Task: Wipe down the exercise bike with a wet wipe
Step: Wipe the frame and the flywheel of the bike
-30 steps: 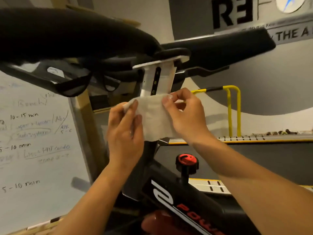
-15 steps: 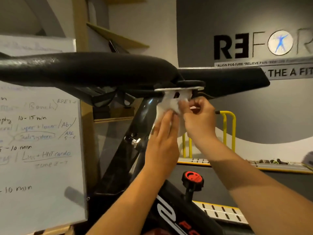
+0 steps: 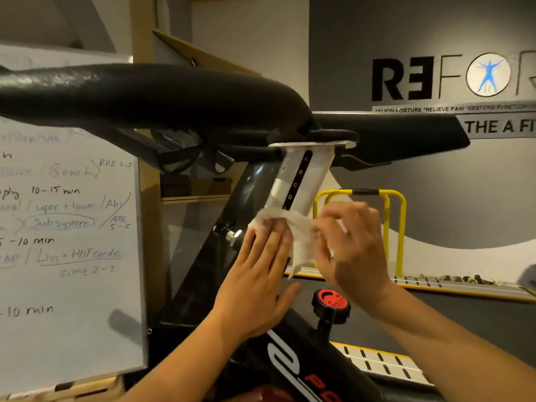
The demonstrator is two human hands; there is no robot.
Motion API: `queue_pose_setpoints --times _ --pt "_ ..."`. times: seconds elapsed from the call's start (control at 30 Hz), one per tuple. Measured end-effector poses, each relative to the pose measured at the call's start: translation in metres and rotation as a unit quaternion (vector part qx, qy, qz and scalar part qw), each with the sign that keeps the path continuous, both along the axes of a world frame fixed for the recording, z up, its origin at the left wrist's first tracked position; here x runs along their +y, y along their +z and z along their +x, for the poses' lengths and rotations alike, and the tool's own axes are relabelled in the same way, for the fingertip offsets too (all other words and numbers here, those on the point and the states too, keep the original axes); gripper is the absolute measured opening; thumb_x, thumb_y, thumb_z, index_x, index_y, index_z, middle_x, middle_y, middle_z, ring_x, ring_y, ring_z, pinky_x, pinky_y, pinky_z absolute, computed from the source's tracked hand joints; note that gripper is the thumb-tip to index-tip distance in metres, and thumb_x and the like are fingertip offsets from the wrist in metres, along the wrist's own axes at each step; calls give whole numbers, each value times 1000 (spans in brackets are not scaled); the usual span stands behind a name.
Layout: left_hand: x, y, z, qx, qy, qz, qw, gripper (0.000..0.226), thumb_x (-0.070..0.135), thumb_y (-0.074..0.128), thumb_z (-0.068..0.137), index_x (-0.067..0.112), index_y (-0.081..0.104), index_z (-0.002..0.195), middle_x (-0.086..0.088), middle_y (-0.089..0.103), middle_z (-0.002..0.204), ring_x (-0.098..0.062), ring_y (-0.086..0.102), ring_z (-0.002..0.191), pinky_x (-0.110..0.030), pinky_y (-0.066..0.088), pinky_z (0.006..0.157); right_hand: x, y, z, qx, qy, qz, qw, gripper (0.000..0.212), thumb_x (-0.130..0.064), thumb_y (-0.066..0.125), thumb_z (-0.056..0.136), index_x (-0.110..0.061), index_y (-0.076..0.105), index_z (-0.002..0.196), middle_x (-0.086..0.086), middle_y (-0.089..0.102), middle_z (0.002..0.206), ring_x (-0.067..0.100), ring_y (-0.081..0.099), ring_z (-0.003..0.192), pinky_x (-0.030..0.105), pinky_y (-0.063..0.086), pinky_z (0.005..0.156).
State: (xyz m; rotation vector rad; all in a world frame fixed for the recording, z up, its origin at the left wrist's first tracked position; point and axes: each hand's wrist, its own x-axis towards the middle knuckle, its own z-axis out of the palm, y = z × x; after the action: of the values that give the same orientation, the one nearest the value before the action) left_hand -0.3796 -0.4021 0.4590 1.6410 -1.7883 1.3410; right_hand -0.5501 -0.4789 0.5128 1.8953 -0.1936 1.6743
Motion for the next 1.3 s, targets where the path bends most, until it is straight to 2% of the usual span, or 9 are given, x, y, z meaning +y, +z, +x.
queue_pose_setpoints --times 0.13,0.37,0.47,0.6,0.73,0.83,1.03,1.17,1.3 --pt "-2 11 5 -15 24 1 1000 79 56 22 102 1 4 156 -22 -5 163 -32 -7 152 -48 9 122 -15 1 -3 294 -203 -134 924 48 -25 41 97 -7 44 142 16 36 153 32 28 145 66 18 112" --pt "-24 95 -25 -34 14 -32 999 76 53 9 101 1 -8 155 -22 -14 162 -33 -12 151 -50 5 123 -26 51 -22 158 -252 -74 952 54 -20 40 97 -4 33 148 18 30 155 33 23 146 58 15 118" --pt "-11 45 0 -36 13 -11 999 77 51 19 103 -1 -2 155 -23 -9 163 -34 -7 152 -50 10 123 -26 12 -16 236 -271 -102 928 57 -20 25 97 -4 23 152 18 16 160 34 10 149 61 7 118" --pt "11 -27 18 1 26 10 1000 79 55 25 101 0 8 156 -20 1 164 -31 -1 153 -50 13 120 -20 -14 -8 344 -287 -125 885 68 -25 43 89 -5 23 151 17 13 160 36 5 149 61 -2 117" --pt "3 6 10 4 15 -9 1000 78 52 22 102 1 1 156 -20 -5 164 -30 -5 153 -51 12 122 -11 21 -8 303 -283 -114 903 60 -26 20 94 -7 29 150 16 24 158 32 16 148 62 3 117" --pt "-5 28 0 37 -6 -55 998 71 45 21 103 3 -6 154 -21 -1 163 -31 0 152 -49 14 123 -2 18 3 263 -255 -59 928 54 -24 30 96 -8 38 147 16 34 154 32 25 146 58 14 118" --pt "7 43 12 -84 -18 -154 984 46 19 41 99 -4 42 139 -25 59 131 -36 55 122 -44 49 101 4 30 21 199 -131 -61 969 30 -14 46 95 -10 71 112 8 68 121 24 58 124 57 33 111" --pt "17 66 15 61 -81 -122 987 29 25 48 96 10 65 115 -11 59 107 -22 51 96 -33 52 80 9 3 24 155 -28 29 987 31 -20 49 94 -10 69 116 7 67 124 21 54 128 59 23 115" --pt "29 4 39 -8 -60 -85 995 32 14 47 94 2 71 112 -7 45 111 -24 45 91 -37 50 70 8 -48 31 267 -116 -18 957 45 -21 36 95 -11 59 132 10 53 142 31 36 141 63 17 115"
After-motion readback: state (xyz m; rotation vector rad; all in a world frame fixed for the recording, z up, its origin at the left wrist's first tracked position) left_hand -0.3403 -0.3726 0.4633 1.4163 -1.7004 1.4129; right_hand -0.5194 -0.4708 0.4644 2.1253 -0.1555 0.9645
